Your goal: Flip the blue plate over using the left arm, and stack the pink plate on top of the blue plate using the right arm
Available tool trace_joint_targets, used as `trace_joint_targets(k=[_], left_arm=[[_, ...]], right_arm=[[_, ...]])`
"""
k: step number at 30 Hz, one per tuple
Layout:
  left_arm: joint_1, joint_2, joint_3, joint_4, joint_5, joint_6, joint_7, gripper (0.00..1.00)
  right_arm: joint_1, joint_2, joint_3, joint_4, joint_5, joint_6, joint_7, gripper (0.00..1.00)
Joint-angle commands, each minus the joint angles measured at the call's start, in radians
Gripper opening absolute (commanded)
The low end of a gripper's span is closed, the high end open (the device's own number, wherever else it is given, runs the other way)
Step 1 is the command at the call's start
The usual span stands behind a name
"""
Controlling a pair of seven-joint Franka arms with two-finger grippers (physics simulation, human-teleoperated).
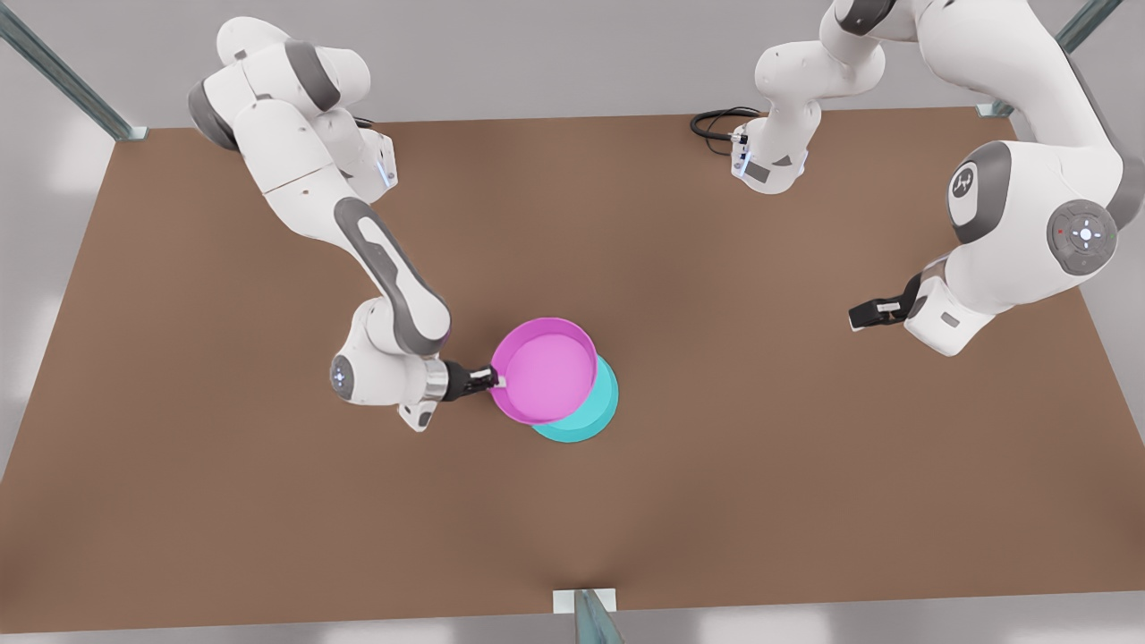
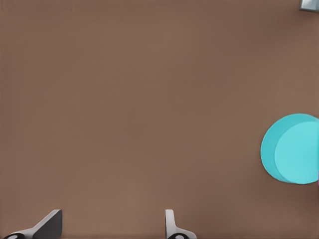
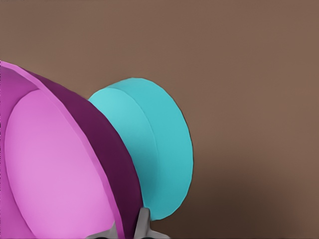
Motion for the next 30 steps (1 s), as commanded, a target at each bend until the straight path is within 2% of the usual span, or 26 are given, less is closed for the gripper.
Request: trace_joint_targets(k=[1, 11, 12, 13, 17, 19, 20, 21, 22, 23, 24, 26, 28, 29, 30], left_arm=[[0.000, -0.001, 0.000, 0.000, -0.001, -0.002, 0.040, 1.00], [0.003, 0.013, 0.007, -0.001, -0.006, -0.002, 0.034, 1.00], [0.000, 0.016, 0.007, -0.001, -0.005, 0.000, 0.028, 1.00], [0.002, 0.014, 0.007, -0.001, -0.006, 0.000, 0.017, 1.00], [0.003, 0.017, 0.009, -0.001, -0.006, 0.000, 0.020, 1.00], [0.003, 0.017, 0.009, 0.000, -0.006, 0.000, 0.020, 1.00], [0.003, 0.017, 0.009, -0.001, -0.006, 0.001, 0.020, 1.00], [0.003, 0.017, 0.009, -0.001, -0.006, 0.001, 0.020, 1.00], [0.003, 0.017, 0.009, -0.001, -0.006, 0.001, 0.020, 1.00], [0.003, 0.017, 0.009, -0.001, -0.006, 0.001, 0.020, 1.00], [0.003, 0.017, 0.009, -0.001, -0.006, 0.001, 0.020, 1.00], [0.003, 0.019, 0.009, 0.000, -0.006, 0.001, 0.020, 1.00], [0.003, 0.020, 0.009, -0.001, -0.008, 0.003, 0.020, 1.00], [0.005, 0.020, 0.009, -0.001, -0.008, 0.003, 0.020, 1.00], [0.003, 0.022, 0.009, 0.000, -0.008, 0.003, 0.020, 1.00]], right_arm=[[0.019, 0.028, -0.001, 0.020, 0.005, 0.080, 0.262, 0.21], [0.081, 0.086, -0.002, 0.069, -0.002, 0.134, 0.316, 0.21], [0.081, 0.086, -0.002, 0.069, -0.003, 0.134, 0.316, 0.42], [0.080, 0.086, -0.002, 0.069, -0.003, 0.134, 0.316, 1.00], [0.072, 0.067, -0.001, 0.072, -0.008, 0.120, 0.310, 1.00], [0.042, -0.015, -0.004, 0.058, -0.011, 0.032, 0.310, 1.00], [0.040, -0.077, -0.057, 0.052, -0.020, -0.056, 0.313, 1.00], [0.075, -0.132, -0.173, 0.061, -0.096, -0.238, 0.319, 1.00], [0.068, -0.163, -0.252, 0.133, -0.248, -0.464, 0.351, 1.00], [0.040, -0.134, -0.268, 0.308, -0.422, -0.691, 0.350, 1.00], [-0.015, -0.115, -0.268, 0.427, -0.509, -0.812, 0.342, 1.00], [-0.034, -0.121, -0.269, 0.616, -0.742, -0.909, 0.259, 1.00], [-0.027, -0.163, -0.263, 0.786, -0.910, -1.139, 0.241, 1.00], [-0.034, -0.281, -0.257, 0.756, -0.931, -1.157, 0.230, 1.00], [-0.032, -0.396, -0.257, 0.629, -0.950, -1.131, 0.231, 1.00]])
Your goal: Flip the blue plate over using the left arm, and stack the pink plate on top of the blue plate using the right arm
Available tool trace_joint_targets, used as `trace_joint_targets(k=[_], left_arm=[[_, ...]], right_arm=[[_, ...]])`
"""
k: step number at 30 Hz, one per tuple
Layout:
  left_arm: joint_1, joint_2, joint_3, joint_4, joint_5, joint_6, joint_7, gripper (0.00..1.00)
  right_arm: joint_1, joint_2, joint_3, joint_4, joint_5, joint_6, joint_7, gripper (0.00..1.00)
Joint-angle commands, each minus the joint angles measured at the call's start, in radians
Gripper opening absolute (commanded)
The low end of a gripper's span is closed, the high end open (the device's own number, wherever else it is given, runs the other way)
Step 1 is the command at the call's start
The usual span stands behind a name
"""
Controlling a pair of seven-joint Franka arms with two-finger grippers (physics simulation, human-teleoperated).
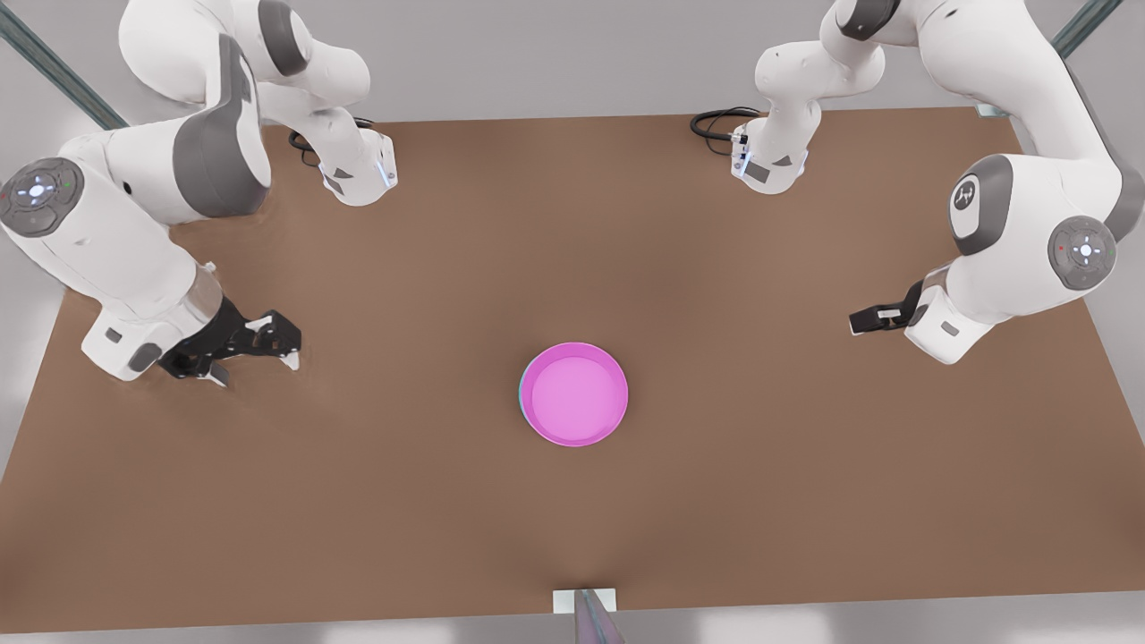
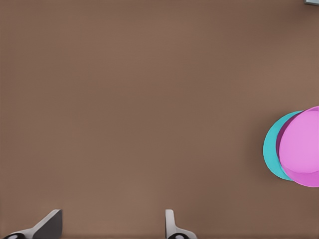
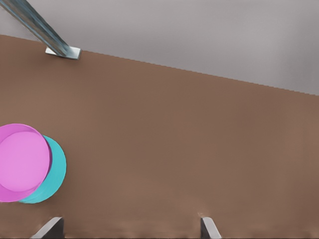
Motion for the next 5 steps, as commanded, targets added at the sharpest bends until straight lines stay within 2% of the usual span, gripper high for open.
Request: trace_joint_targets(k=[1, 5], left_arm=[[-0.001, 0.000, 0.000, 0.000, 0.000, 0.001, 0.001, 1.00], [0.001, 0.001, 0.000, 0.001, 0.000, -0.001, 0.003, 1.00]], right_arm=[[-0.002, -0.106, 0.002, -0.080, -0.168, -0.320, -0.006, 1.00], [-0.016, -0.150, 0.002, -0.152, -0.169, -0.278, 0.000, 1.00]])
